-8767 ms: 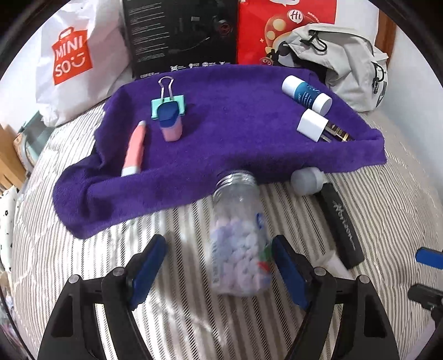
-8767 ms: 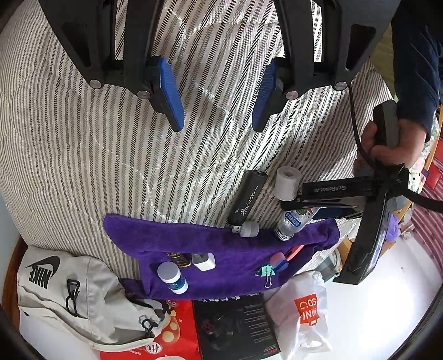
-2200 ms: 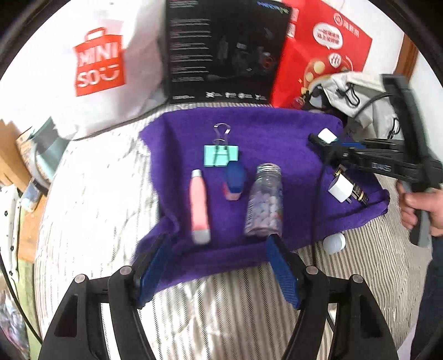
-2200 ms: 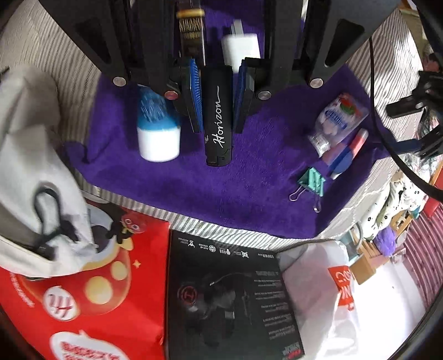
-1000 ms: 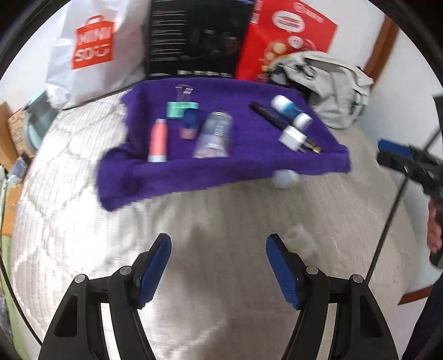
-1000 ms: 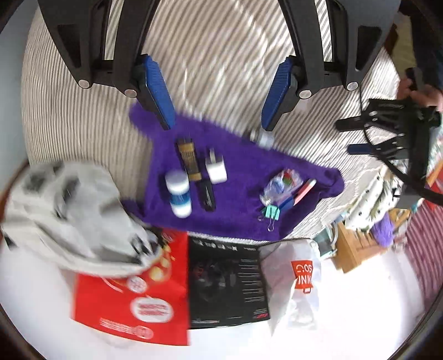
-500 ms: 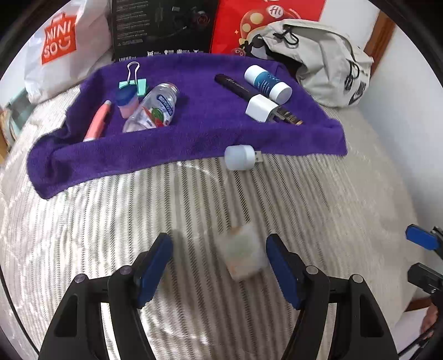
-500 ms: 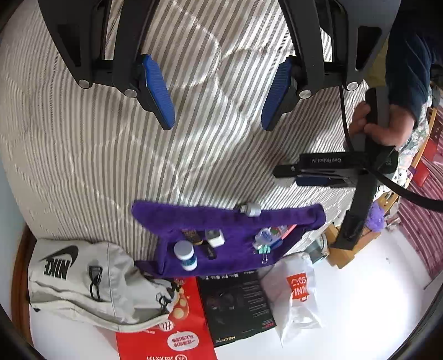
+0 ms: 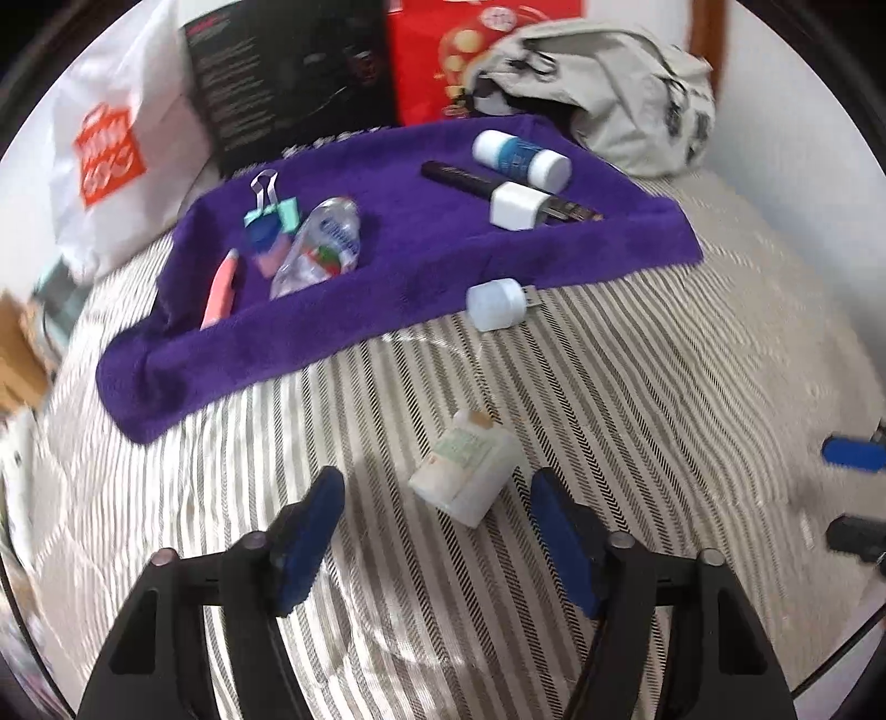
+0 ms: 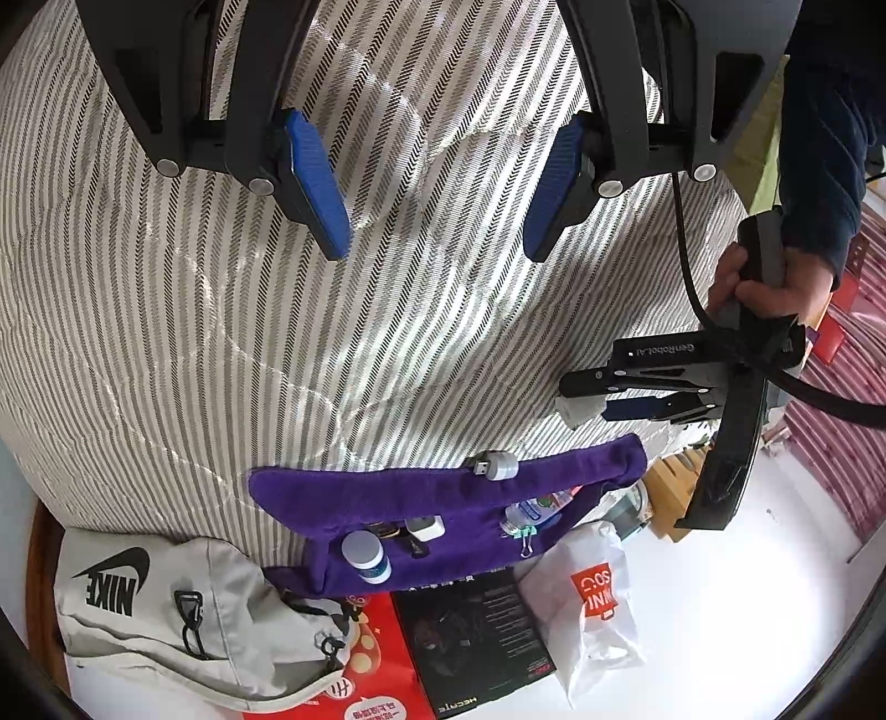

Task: Organize rigid objects
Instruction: 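Grasp the white cream jar with the left gripper while the right gripper grasps the white USB light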

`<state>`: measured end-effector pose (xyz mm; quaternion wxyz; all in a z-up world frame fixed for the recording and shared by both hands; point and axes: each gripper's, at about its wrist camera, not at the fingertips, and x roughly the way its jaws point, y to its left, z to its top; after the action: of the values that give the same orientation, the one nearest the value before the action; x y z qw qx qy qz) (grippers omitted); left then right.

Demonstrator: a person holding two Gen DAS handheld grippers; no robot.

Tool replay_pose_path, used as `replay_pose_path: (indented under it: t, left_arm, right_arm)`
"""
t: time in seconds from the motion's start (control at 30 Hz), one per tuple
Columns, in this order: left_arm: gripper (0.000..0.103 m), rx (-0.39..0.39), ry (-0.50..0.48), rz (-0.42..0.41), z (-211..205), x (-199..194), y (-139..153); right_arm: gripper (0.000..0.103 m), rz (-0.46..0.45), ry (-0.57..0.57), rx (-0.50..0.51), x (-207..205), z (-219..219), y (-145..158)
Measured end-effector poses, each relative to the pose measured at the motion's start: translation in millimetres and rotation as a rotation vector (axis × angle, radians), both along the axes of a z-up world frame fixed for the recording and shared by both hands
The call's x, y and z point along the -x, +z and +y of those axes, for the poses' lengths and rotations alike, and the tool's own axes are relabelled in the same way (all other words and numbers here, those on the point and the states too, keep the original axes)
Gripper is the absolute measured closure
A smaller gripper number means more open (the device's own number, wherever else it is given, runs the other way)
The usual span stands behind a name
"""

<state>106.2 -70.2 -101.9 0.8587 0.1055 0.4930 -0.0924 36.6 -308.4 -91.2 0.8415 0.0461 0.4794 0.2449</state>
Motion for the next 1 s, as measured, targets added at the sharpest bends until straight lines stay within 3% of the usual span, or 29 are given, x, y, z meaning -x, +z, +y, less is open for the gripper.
replay_pose_path:
  t: [0.03, 0.07, 0.13, 0.23, 0.43, 0.57, 1.0]
  left_arm:
    - [0.063, 0.0, -0.019, 0.001, -2, -1, -1]
    - [0.07, 0.02, -0.04, 0.003, -3, -2, -2]
    - [0.073, 0.041, -0.07, 0.001, -4, -1, -1]
    - [0.073, 0.042, -0.103, -0.013, -7, 1, -1]
    - [0.073, 0.142, -0.098, 0.025, 5, 4, 0]
    - [0.072, 0.117, -0.118, 0.014, 3, 1, -1]
    - [0.074, 0.151, -0.142, -0.001, -2, -4, 1]
  right_arm:
    - [0.038, 0.003, -0.002, 0.002, 0, 0, -1]
    - [0.038, 0.007, -0.006, 0.005, 0, 0, -2]
    - [0.038, 0.016, -0.011, 0.009, -1, 1, -5]
    - [0.038, 0.033, -0.015, 0.012, -3, 5, -9]
    - [0.038, 0.035, 0.02, 0.035, -7, 21, -8]
    - [0.038, 0.04, 0.038, 0.046, -9, 30, -9]
    - [0.038, 0.041, 0.046, 0.061, -13, 40, -7]
